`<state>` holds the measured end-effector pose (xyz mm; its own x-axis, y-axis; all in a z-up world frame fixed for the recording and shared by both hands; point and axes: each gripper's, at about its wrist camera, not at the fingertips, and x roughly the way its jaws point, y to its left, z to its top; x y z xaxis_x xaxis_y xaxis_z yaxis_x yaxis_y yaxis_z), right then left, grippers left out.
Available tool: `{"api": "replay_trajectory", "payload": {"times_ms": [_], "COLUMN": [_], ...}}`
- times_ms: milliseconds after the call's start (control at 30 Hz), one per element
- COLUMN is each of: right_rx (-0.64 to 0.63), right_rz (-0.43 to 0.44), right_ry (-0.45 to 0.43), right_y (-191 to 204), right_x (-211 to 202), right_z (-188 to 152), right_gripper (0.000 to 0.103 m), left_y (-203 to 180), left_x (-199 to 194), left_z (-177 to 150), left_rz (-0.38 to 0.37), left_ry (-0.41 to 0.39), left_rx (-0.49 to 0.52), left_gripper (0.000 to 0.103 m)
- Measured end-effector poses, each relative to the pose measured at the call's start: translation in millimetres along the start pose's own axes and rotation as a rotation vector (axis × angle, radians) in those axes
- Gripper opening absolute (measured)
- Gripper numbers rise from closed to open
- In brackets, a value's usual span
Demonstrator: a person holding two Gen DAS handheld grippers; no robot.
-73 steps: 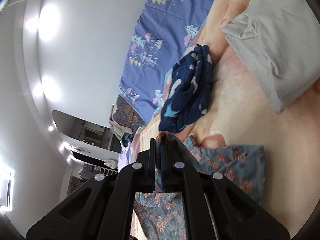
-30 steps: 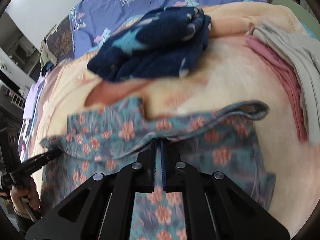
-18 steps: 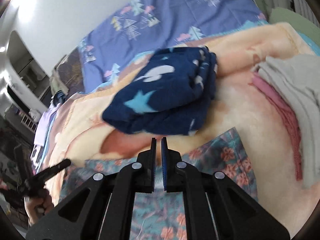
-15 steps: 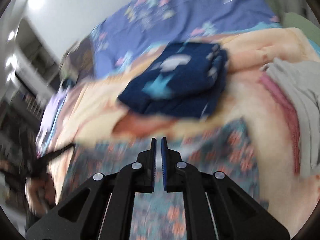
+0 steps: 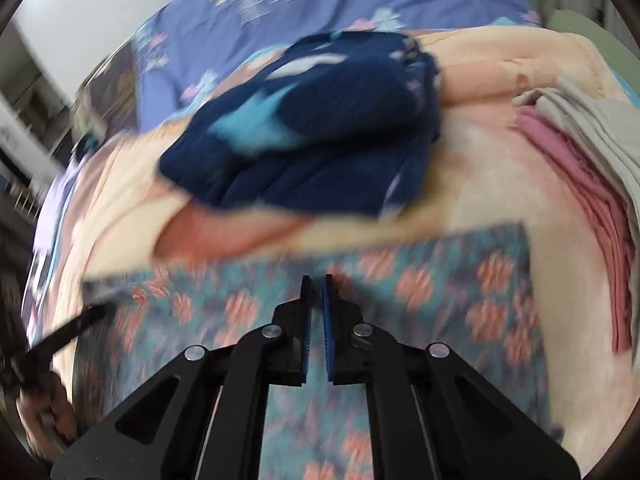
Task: Fold small clothes
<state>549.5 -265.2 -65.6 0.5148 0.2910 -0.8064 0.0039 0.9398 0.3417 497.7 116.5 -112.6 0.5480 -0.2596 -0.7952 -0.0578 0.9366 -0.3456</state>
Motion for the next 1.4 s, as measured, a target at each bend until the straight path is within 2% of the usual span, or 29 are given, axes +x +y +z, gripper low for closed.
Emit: {"api": "replay_trajectory", "payload": {"times_ms": [100, 200, 300, 367, 467, 600, 667, 733, 800, 867, 967, 1033, 1133, 1267, 1400], "right_rx": [0.057, 0.046, 0.052, 0.020, -0.046, -0.164, -0.238, -0.278, -0.208, -0.076, 0.125, 0.295, 0.553, 0.718, 0.750], "right_rz": [0.020, 0.029, 0.078, 0.109, 0.130, 0.210, 0.273, 0.306, 0.356, 0.423, 0.429, 0.424, 0.415, 0.451, 0.481], "right_ry": [-0.001, -0.037, -0.062, -0.085, -0.115, -0.094, -0.062, -0.062, -0.080, -0.110, -0.191, -0.229, -0.229, -0.206, -0.178], "right_y": [-13.9, -9.7, -5.2, 2.9, 15.3, 49.2, 71.7, 87.5, 81.0, 61.0, 20.1, -14.9, -65.2, -91.3, -93.9], "right_x": [11.9, 0.9, -28.7, -59.5, -104.6, -147.6, -158.0, -170.8, -180.3, -189.3, -197.1, -196.3, -190.8, -180.8, -168.7], "right_z": [2.2, -6.3, -20.0, -37.4, -75.2, -131.8, -160.5, -187.1, -202.7, -218.1, -239.4, -251.5, -273.2, -293.8, -293.9], "right_gripper": [0.006, 0.007, 0.029, 0.032, 0.032, 0.034, 0.041, 0.047, 0.049, 0.053, 0.056, 0.063, 0.063, 0.071, 0.071], "left_y": [6.5, 9.7, 15.5, 18.6, 26.1, 37.7, 46.1, 53.8, 59.1, 57.0, 41.1, 35.1, 25.6, 28.1, 35.7], "left_x": [9.5, 3.7, -18.4, -41.2, -84.2, -138.6, -162.4, -181.2, -191.3, -200.4, -205.8, -201.8, -187.7, -166.2, -145.6], "left_z": [1.7, 0.6, -6.0, -17.4, -47.1, -93.6, -118.7, -148.7, -174.9, -202.5, -228.9, -239.1, -250.1, -249.4, -239.6], "left_rz": [-0.011, -0.045, -0.067, -0.100, -0.143, -0.142, -0.156, -0.197, -0.254, -0.285, -0.259, -0.286, -0.333, -0.373, -0.396], "left_ry": [-0.018, -0.041, -0.071, -0.096, -0.111, -0.137, -0.144, -0.111, -0.080, -0.071, -0.088, -0.068, -0.020, 0.034, 0.056], "left_rx": [-0.019, -0.020, -0.038, -0.030, 0.003, 0.040, 0.029, -0.005, -0.058, -0.082, -0.047, -0.065, -0.105, -0.236, -0.348], "left_gripper": [0.025, 0.028, 0.040, 0.042, 0.042, 0.043, 0.047, 0.047, 0.048, 0.048, 0.050, 0.055, 0.061, 0.066, 0.068]}}
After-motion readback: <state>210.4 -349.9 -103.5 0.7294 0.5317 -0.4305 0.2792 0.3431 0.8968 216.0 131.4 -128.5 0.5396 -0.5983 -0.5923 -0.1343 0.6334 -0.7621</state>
